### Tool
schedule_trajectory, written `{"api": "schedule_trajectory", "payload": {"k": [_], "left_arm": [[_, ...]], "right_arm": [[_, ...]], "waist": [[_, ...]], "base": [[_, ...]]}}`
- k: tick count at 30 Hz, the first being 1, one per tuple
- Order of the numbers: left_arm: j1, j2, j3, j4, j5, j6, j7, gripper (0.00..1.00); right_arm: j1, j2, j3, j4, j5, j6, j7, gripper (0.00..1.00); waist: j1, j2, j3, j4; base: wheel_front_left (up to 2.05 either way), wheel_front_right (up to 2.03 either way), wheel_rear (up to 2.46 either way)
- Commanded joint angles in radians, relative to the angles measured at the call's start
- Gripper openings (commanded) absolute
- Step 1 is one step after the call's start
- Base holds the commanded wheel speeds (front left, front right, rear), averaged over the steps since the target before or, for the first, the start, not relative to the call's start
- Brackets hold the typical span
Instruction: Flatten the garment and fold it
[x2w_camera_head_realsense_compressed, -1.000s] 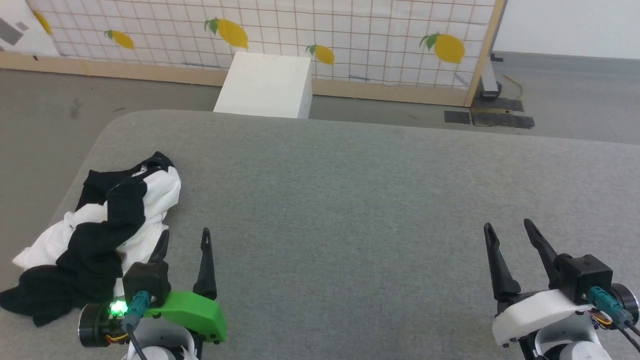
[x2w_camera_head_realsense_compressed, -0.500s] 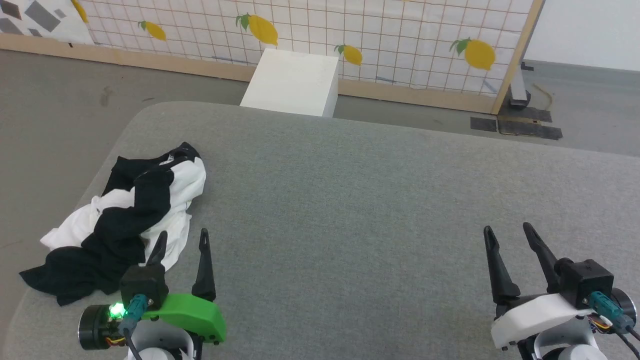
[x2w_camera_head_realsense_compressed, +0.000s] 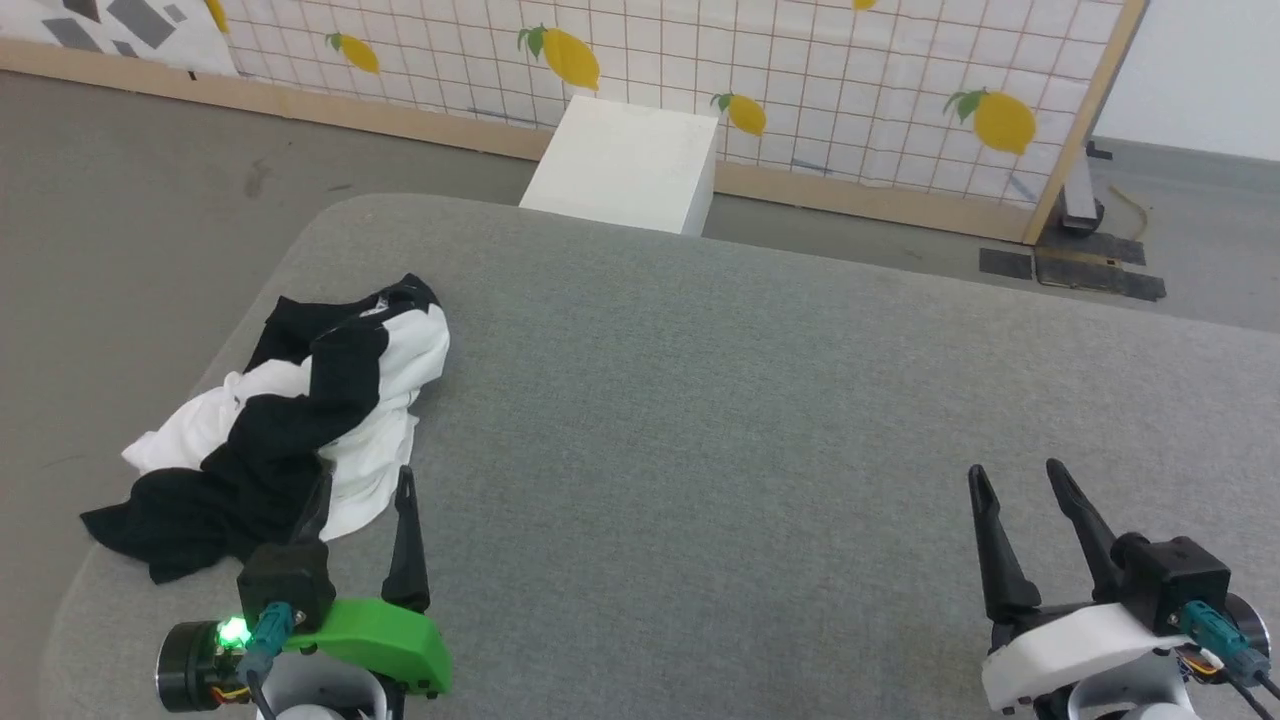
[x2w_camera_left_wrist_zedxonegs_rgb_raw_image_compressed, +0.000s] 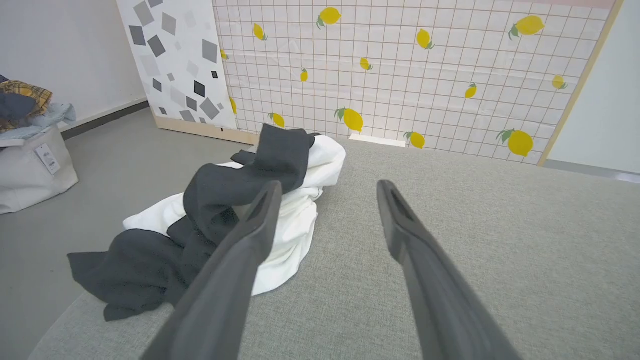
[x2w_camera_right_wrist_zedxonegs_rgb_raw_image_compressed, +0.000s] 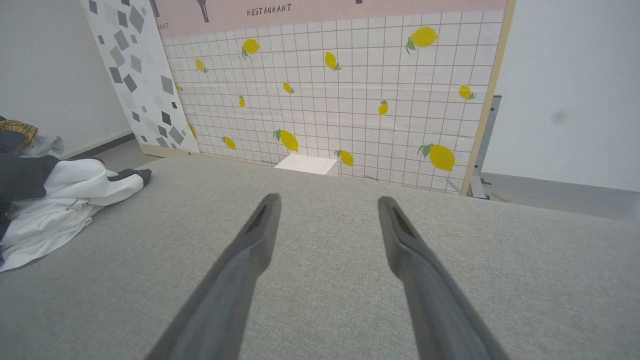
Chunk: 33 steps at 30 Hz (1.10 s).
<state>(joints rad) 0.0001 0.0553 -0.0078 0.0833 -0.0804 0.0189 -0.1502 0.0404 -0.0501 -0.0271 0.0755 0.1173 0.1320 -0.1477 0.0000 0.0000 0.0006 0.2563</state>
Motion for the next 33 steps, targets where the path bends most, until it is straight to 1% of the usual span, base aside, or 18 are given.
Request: {"api": "schedule_trajectory", "payload": {"k": [1,33], "left_arm": [[0.015,-0.003,0.004,0.003,0.001,0.005,-0.01,1.0],[0.025,-0.004,0.01,0.037,-0.019,0.018,-0.076,1.0]], "right_arm": [[0.012,0.0,0.001,0.003,0.008,-0.001,-0.012,1.0],[0.029,0.0,-0.005,0.022,0.05,-0.001,-0.078,1.0]], "waist": [[0.0,0.0,-0.002,0.01],[0.0,0.0,0.001,0.128]], "base": [[0.0,0.0,0.0],[0.0,0.0,0.0]]}}
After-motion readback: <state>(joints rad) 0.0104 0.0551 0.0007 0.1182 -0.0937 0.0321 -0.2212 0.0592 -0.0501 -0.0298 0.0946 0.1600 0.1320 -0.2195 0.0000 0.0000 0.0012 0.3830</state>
